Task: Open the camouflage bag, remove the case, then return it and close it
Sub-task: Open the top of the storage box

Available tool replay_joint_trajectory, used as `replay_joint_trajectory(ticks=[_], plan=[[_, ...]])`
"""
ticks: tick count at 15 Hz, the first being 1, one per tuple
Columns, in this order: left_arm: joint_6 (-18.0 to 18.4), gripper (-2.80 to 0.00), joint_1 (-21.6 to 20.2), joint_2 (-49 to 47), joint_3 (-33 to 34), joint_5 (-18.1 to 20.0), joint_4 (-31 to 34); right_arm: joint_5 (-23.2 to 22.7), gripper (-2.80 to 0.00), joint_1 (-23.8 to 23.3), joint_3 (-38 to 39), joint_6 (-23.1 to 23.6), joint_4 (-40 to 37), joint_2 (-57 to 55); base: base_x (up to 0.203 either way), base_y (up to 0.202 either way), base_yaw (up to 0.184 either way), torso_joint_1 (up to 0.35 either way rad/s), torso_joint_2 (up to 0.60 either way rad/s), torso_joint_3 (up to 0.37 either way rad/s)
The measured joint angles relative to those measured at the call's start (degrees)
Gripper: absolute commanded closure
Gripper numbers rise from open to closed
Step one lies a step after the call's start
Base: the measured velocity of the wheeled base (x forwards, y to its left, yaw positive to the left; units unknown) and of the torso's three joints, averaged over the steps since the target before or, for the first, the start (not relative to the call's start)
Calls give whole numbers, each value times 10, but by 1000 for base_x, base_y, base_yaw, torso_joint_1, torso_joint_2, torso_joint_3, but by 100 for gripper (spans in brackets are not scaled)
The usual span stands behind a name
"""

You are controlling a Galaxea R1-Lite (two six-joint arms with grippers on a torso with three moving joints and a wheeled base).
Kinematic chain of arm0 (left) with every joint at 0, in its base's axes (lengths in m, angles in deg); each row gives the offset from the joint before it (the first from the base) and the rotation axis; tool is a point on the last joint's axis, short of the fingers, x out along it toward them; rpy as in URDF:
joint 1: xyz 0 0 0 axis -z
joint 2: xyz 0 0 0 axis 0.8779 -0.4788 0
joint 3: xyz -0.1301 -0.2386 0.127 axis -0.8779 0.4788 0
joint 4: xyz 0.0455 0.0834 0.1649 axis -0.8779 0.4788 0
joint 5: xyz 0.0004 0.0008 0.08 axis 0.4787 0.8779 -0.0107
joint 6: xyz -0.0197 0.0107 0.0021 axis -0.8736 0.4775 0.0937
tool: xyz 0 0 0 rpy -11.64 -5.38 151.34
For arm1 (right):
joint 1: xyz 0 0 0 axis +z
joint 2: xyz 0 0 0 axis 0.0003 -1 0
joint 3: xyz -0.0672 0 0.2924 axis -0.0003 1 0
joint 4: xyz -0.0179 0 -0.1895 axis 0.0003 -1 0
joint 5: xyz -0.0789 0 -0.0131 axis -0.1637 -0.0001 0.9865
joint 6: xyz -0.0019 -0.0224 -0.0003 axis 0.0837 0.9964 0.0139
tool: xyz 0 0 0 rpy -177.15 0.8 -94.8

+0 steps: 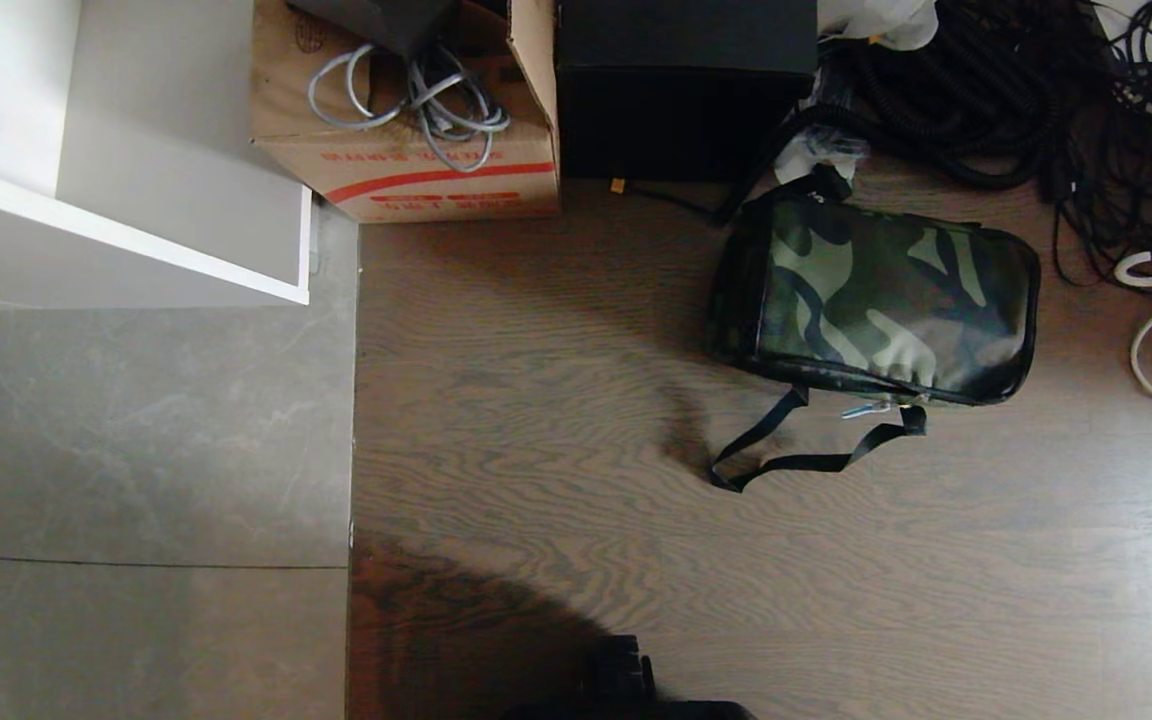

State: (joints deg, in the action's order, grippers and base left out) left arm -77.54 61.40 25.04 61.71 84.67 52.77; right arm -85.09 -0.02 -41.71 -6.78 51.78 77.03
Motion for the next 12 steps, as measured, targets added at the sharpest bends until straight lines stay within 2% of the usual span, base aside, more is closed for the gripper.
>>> replay_joint_trajectory(ticks=[8,10,12], plan=[[0,0,0,0,0,0,0,1,0,0,-6,1,-15,0,0,0,0,0,0,0],[0,0,0,0,0,0,0,-2,0,0,-49,-4,-52,-5,0,0,0,0,0,0],[0,0,0,0,0,0,0,-20,0,0,-124,-21,-128,-42,0,0,0,0,0,0]])
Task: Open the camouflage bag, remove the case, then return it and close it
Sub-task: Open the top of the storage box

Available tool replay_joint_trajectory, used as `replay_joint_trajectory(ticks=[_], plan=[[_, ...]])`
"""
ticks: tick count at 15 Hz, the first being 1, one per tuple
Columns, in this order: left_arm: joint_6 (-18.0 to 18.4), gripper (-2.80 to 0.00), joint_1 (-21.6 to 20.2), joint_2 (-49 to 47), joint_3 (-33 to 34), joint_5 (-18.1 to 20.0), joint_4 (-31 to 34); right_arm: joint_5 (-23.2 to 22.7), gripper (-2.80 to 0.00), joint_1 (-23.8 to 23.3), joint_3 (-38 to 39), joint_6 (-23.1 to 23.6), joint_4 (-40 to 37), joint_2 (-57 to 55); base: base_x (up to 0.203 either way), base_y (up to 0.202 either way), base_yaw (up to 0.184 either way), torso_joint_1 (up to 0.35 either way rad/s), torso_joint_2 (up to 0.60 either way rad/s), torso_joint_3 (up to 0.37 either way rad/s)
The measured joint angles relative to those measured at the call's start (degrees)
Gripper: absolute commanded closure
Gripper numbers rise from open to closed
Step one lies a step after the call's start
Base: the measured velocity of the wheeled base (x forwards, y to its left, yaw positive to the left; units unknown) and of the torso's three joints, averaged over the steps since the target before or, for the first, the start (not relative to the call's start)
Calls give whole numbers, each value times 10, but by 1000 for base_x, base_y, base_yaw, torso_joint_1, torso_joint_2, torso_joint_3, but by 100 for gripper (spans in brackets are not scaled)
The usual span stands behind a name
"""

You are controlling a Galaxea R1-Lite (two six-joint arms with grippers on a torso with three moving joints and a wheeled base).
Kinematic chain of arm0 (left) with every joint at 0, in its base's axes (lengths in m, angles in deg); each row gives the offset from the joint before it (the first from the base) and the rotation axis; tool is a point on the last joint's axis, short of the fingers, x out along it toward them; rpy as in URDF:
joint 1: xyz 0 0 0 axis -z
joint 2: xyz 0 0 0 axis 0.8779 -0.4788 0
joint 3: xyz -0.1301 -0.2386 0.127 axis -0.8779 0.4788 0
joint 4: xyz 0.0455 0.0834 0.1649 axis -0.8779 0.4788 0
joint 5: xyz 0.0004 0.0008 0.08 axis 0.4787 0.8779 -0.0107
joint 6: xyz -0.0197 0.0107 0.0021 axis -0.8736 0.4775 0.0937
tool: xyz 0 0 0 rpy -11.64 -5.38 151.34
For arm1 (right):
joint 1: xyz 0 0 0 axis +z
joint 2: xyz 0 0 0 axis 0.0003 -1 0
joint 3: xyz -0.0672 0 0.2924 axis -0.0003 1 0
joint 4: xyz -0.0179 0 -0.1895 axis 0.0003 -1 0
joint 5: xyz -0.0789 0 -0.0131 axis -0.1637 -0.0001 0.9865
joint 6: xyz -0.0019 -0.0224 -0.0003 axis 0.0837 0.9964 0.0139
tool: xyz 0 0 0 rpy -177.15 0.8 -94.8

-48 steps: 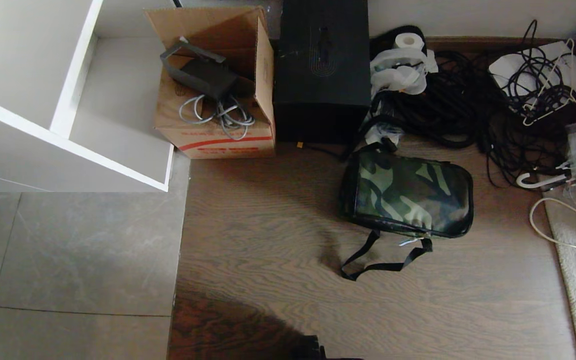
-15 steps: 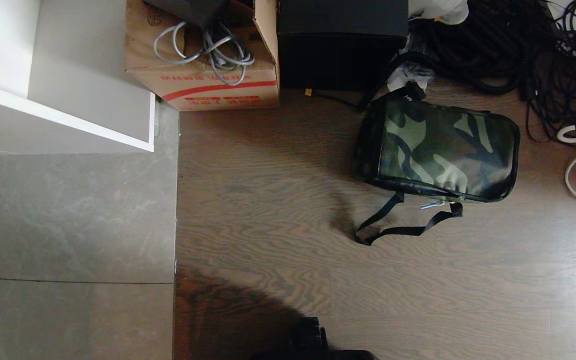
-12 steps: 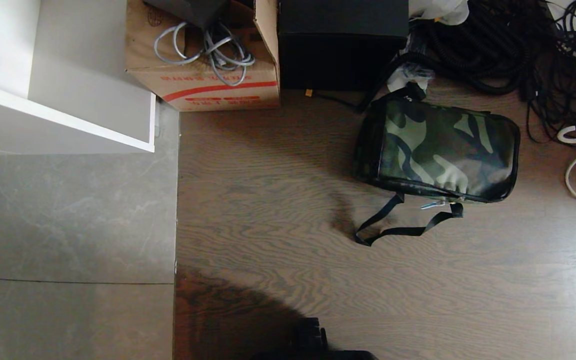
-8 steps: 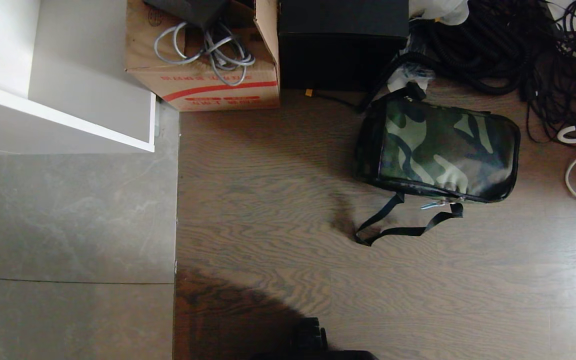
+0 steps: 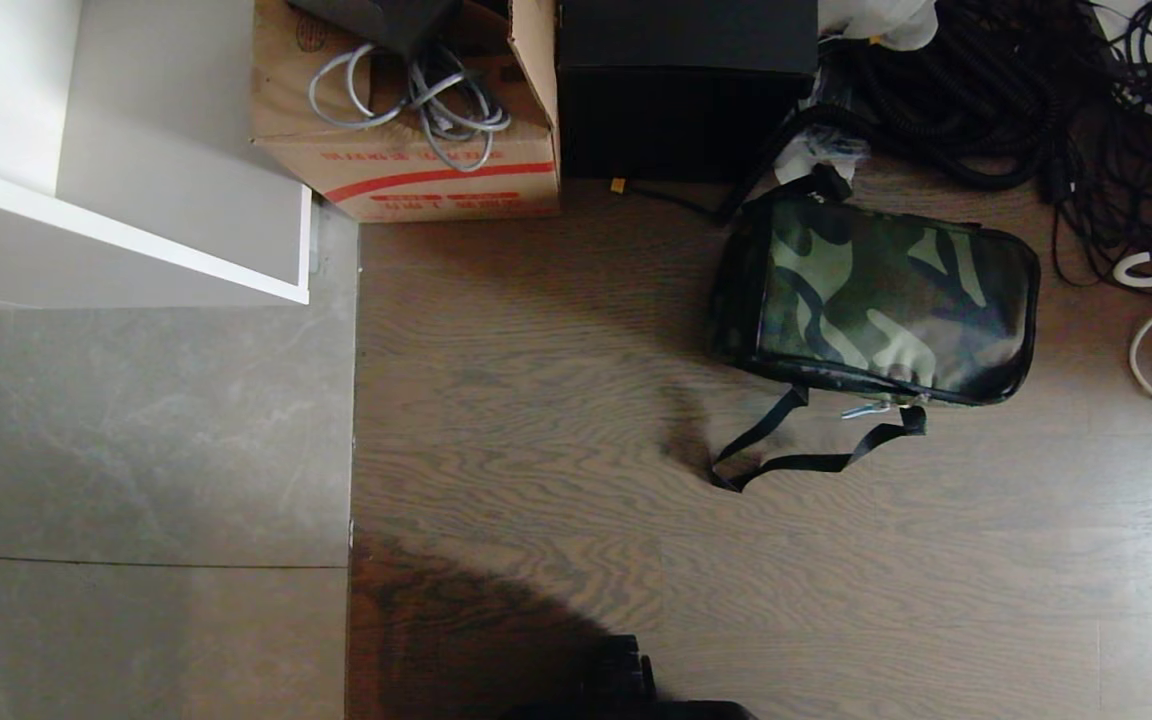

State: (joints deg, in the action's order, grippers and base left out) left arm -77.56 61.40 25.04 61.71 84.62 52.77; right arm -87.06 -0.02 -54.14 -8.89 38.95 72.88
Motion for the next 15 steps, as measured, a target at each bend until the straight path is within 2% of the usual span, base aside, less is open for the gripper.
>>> replay_joint_trajectory(ticks=[3,6,10,15], plan=[[0,0,0,0,0,0,0,-43,0,0,-81,-17,-86,-116,0,0,0,0,0,0],[0,0,0,0,0,0,0,-69,0,0,-104,-26,-43,-267,0,0,0,0,0,0],[0,0,0,0,0,0,0,-81,0,2,-112,-61,136,-504,0,0,0,0,0,0],[0,0,0,0,0,0,0,-87,0,9,-137,-95,417,-756,0,0,0,0,0,0]])
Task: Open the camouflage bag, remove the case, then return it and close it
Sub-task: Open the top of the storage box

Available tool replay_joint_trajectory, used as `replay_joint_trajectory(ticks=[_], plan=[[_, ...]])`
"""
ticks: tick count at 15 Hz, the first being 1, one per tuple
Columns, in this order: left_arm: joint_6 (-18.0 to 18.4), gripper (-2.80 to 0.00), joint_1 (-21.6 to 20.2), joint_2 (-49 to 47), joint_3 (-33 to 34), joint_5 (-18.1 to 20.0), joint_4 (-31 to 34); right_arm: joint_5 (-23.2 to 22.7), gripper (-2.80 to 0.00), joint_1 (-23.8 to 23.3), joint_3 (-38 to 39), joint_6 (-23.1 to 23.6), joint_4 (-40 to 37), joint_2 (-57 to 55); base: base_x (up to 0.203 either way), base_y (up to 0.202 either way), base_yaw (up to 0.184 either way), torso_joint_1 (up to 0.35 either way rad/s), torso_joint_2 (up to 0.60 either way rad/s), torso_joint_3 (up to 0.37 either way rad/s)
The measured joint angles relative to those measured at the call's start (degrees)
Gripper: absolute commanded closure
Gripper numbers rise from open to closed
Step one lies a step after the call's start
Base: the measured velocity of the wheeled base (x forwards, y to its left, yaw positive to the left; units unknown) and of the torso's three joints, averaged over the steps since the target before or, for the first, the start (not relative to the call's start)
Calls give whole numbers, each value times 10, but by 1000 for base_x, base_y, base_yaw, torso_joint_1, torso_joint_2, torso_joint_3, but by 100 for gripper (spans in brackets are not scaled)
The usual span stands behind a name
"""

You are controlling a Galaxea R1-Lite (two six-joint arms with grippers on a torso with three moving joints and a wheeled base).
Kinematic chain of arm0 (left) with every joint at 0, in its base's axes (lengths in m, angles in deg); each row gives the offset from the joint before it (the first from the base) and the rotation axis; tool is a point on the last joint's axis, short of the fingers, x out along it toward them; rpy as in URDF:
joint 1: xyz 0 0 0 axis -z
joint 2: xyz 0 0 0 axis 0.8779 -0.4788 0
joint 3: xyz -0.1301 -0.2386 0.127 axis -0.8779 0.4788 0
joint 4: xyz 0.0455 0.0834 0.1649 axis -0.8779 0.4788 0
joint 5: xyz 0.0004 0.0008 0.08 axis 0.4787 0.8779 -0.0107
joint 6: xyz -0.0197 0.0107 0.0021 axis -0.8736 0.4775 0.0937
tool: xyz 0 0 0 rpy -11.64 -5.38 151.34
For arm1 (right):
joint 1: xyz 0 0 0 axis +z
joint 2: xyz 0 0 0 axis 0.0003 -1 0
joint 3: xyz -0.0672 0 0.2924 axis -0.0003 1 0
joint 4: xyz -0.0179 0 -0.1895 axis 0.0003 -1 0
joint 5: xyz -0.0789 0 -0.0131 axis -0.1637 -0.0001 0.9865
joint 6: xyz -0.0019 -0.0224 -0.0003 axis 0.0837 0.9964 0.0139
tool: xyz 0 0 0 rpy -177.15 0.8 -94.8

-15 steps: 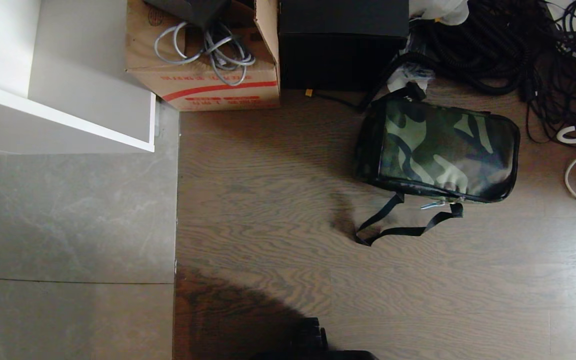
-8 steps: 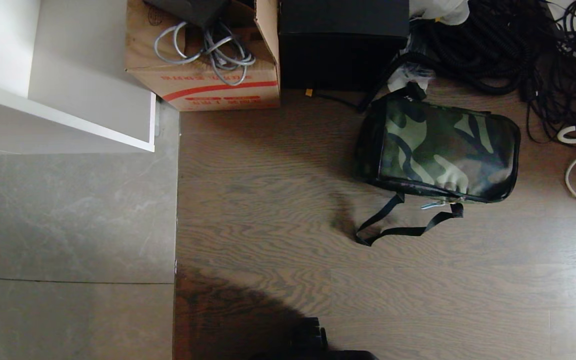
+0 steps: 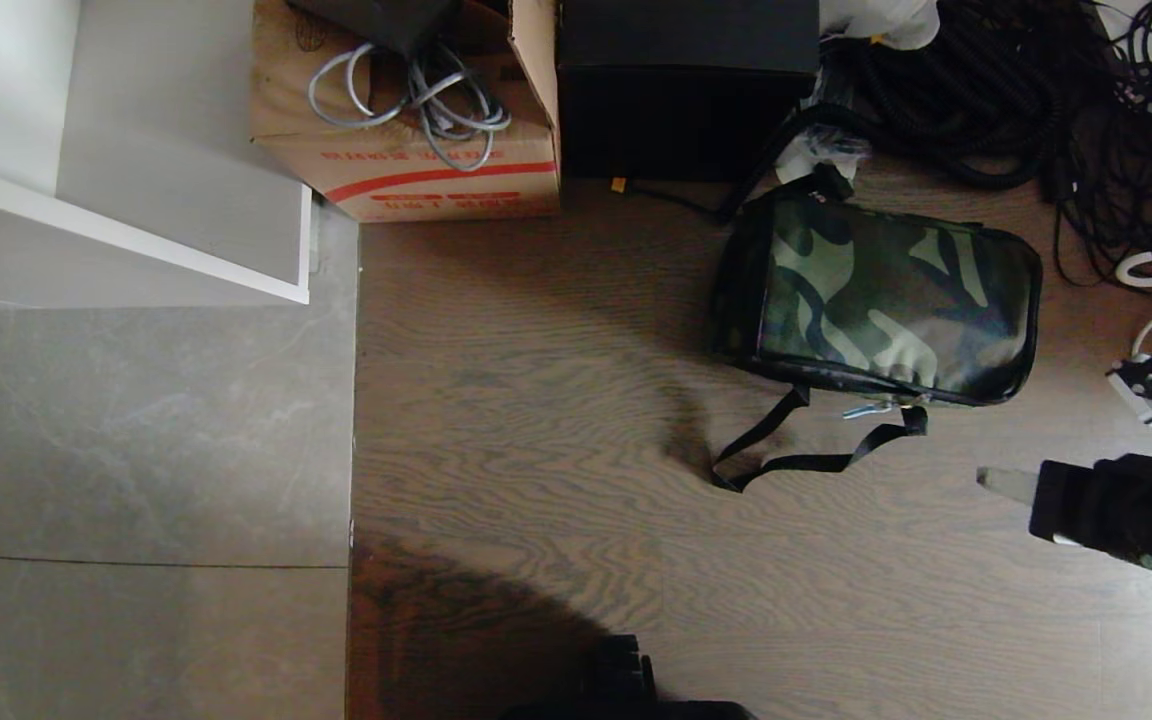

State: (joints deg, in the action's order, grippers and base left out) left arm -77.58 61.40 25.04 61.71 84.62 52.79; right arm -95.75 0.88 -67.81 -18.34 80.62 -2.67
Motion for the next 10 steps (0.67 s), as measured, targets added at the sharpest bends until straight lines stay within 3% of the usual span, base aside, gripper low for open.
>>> replay_joint_trajectory(ticks=[4,8,10], plan=[[0,0,0,0,0,0,0,-22,0,2,-9,-15,153,-118,0,0,0,0,0,0],[0,0,0,0,0,0,0,-117,0,1,1,-19,136,-179,0,0,0,0,0,0],[0,0,0,0,0,0,0,-125,0,1,-6,-19,148,-205,0,0,0,0,0,0]])
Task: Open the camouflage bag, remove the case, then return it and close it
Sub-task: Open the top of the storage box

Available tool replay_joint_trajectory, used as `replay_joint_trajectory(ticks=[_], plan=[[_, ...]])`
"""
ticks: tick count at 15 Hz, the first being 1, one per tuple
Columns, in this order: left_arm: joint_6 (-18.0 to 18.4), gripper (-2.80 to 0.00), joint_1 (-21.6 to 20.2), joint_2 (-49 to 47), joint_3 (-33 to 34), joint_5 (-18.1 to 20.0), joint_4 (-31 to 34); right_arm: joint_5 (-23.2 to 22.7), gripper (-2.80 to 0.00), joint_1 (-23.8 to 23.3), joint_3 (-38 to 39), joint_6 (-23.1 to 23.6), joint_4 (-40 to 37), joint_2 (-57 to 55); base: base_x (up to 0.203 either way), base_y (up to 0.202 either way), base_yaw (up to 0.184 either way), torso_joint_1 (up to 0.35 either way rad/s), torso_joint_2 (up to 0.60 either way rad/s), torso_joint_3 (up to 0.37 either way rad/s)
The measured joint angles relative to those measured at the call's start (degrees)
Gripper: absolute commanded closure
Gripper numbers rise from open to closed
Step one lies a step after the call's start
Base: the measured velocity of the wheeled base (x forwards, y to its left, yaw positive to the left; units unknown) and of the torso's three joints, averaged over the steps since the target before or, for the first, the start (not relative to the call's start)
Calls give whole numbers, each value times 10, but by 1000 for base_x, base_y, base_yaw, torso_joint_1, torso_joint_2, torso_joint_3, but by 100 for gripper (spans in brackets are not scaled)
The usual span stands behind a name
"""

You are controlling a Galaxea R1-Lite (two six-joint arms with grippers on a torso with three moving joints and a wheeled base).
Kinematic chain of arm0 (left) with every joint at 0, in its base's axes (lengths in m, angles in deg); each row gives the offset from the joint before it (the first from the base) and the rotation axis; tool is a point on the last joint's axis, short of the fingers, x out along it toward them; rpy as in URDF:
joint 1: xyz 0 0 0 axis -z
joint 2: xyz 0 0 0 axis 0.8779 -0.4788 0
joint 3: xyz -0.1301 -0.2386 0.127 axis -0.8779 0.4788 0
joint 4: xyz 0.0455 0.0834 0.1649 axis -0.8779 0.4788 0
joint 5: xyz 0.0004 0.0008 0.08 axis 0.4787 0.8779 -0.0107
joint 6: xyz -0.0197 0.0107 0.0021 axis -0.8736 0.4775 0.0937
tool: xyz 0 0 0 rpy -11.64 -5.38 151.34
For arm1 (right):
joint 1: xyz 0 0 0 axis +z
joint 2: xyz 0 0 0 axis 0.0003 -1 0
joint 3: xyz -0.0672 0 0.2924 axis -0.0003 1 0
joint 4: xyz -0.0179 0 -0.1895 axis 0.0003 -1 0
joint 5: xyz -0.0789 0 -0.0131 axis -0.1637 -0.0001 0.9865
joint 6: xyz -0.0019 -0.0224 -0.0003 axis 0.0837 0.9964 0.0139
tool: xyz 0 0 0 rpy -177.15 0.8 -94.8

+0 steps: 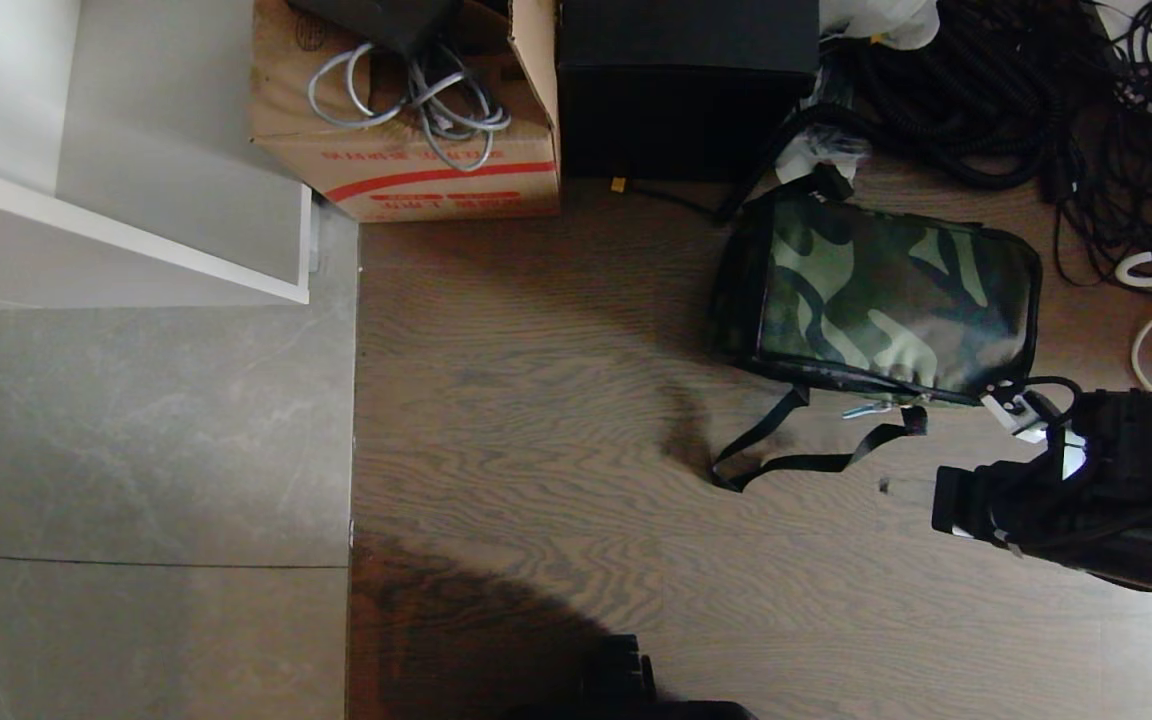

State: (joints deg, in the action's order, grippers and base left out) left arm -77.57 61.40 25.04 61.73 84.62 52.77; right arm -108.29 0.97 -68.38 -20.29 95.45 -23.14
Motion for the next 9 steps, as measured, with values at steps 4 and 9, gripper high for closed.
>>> replay_joint_trajectory(ticks=[4,9], plan=[[0,0,0,0,0,0,0,-4,0,-26,-32,5,46,-50,0,0,0,0,0,0],[0,0,0,0,0,0,0,-7,-280,-54,-72,73,57,-103,0,0,0,0,0,0]])
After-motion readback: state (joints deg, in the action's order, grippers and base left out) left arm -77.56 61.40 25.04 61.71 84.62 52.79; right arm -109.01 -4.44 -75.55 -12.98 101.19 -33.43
